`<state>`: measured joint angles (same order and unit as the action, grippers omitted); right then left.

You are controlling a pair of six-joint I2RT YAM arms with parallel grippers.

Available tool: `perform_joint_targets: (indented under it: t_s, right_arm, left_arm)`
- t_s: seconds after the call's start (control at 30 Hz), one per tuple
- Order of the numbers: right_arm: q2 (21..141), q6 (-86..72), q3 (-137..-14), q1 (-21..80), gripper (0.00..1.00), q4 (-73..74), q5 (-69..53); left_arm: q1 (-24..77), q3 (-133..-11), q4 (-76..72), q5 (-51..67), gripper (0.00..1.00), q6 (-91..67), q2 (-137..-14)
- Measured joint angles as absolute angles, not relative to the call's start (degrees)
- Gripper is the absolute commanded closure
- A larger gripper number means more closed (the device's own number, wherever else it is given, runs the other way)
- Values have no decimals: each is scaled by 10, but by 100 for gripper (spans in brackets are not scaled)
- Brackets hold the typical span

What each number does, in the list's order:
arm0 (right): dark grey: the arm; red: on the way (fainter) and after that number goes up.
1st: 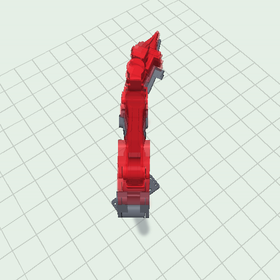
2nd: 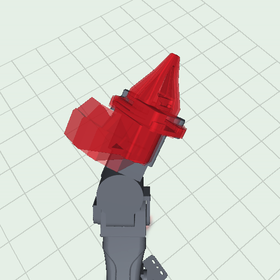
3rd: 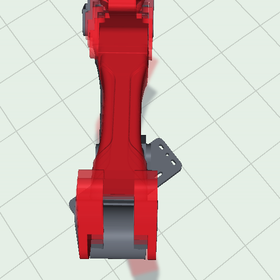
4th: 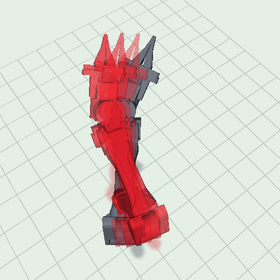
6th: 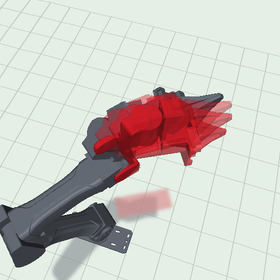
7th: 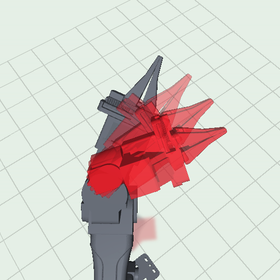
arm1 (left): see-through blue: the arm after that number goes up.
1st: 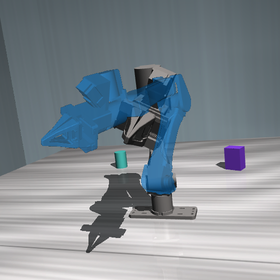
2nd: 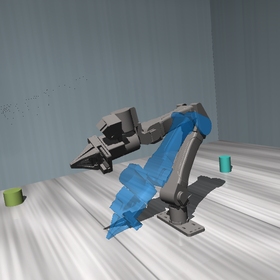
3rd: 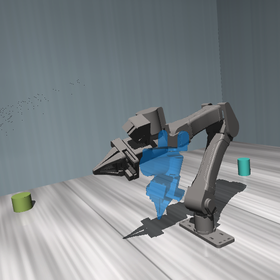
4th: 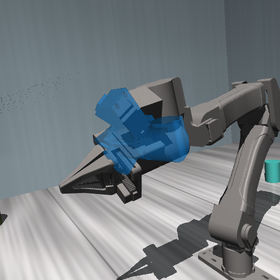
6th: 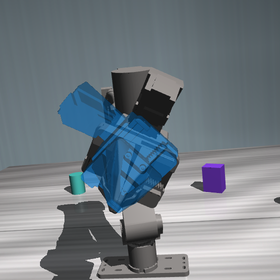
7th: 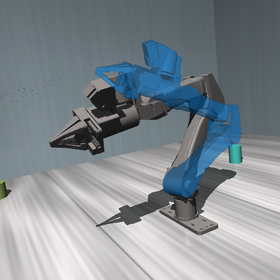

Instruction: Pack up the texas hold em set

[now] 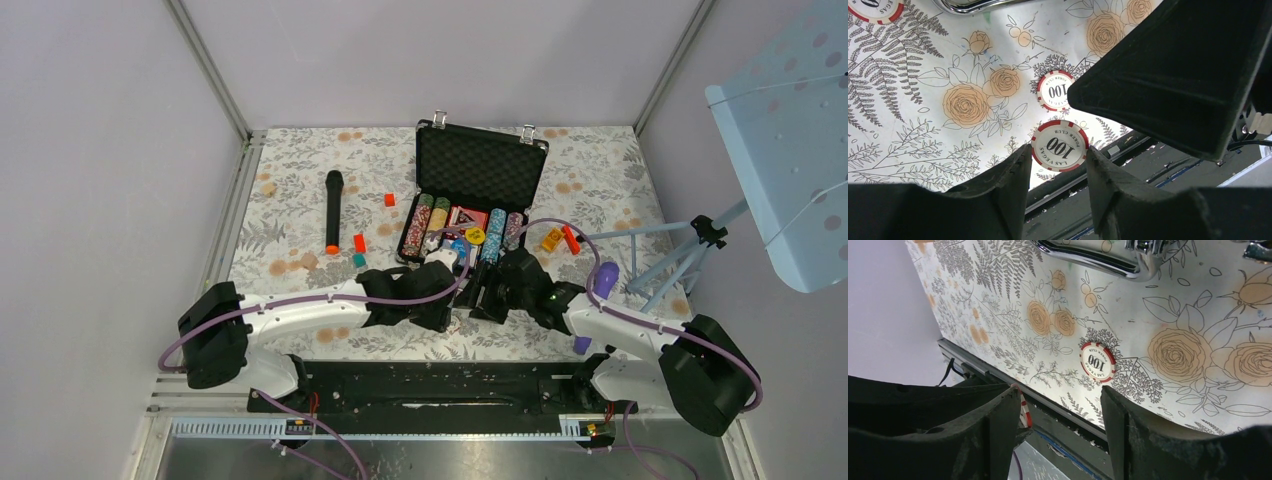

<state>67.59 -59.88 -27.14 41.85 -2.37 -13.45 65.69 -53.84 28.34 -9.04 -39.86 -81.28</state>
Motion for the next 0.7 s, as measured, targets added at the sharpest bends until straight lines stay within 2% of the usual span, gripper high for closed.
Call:
perform_joint_targets:
  t_s: [0.23,0.7]
  right_arm:
    - [679,-605,-271,412,35,-56,-164]
    - [732,-635,-270,408,45,-149,-250]
  left_arm:
    - [657,-538,282,-88,57,-393,-810]
    - [657,-538,280,-87,57,-388,-810]
